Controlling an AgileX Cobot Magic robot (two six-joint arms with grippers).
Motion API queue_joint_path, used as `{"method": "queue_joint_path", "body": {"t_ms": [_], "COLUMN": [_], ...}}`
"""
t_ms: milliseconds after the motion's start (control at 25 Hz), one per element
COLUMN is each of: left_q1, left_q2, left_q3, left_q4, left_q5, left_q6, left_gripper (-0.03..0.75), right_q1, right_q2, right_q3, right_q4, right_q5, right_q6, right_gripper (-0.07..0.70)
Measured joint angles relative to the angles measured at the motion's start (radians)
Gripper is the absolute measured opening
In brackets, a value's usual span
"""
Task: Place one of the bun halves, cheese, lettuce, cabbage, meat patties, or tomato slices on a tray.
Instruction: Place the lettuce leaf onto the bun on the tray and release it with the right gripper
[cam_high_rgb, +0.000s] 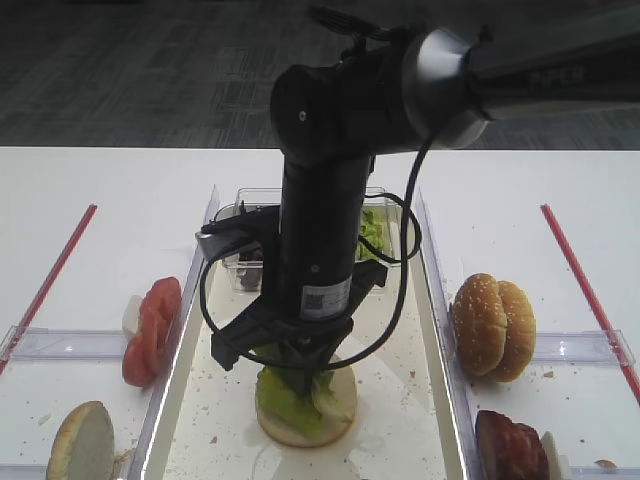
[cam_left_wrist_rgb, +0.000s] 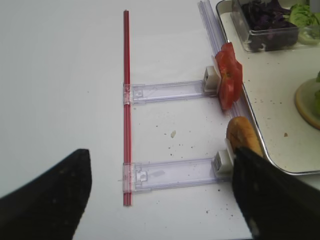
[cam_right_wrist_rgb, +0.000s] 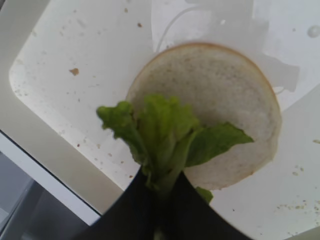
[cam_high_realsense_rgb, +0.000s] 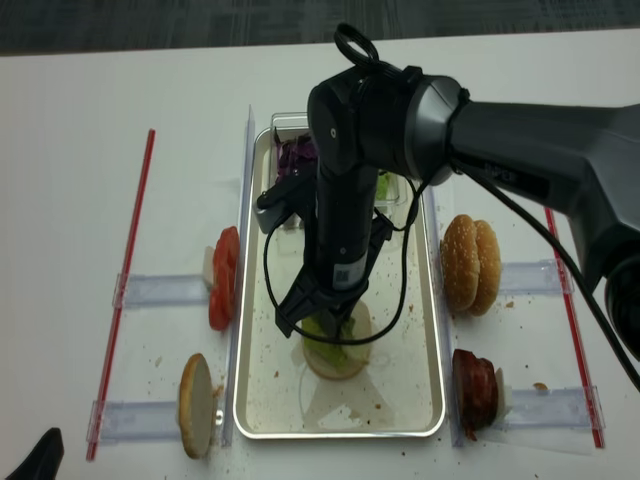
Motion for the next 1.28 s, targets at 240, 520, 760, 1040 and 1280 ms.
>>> {"method": "queue_joint_path", "body": {"t_ms": [240, 520, 760, 1040, 1280], "left_q1": [0.000, 0.000, 0.000, 0.000, 0.000], "left_q2": [0.000, 0.000, 0.000, 0.000, 0.000], "left_q3": [0.000, 0.000, 0.000, 0.000, 0.000], "left_q4": [0.000, 0.000, 0.000, 0.000, 0.000], "left_q5": [0.000, 0.000, 0.000, 0.000, 0.000], "left_q6": [0.000, 0.000, 0.000, 0.000, 0.000], "left_gripper": [0.534, 0.534, 0.534, 0.534, 0.534], "right_q1": [0.000, 0.000, 0.000, 0.000, 0.000], "right_q2": [0.013, 0.020, 0.020, 0.020, 0.020], "right_q3": [0.000, 0.000, 0.000, 0.000, 0.000], "right_q4": [-0.006, -0.022, -0.057, -0.063, -0.059], "right_q5": [-0.011, -0.023, -0.036, -0.038, -0.038], "right_q6": [0.000, 0.000, 0.000, -0.003, -0.027], "right_gripper": [0.071, 0.071, 0.096, 0.265, 0.417]}}
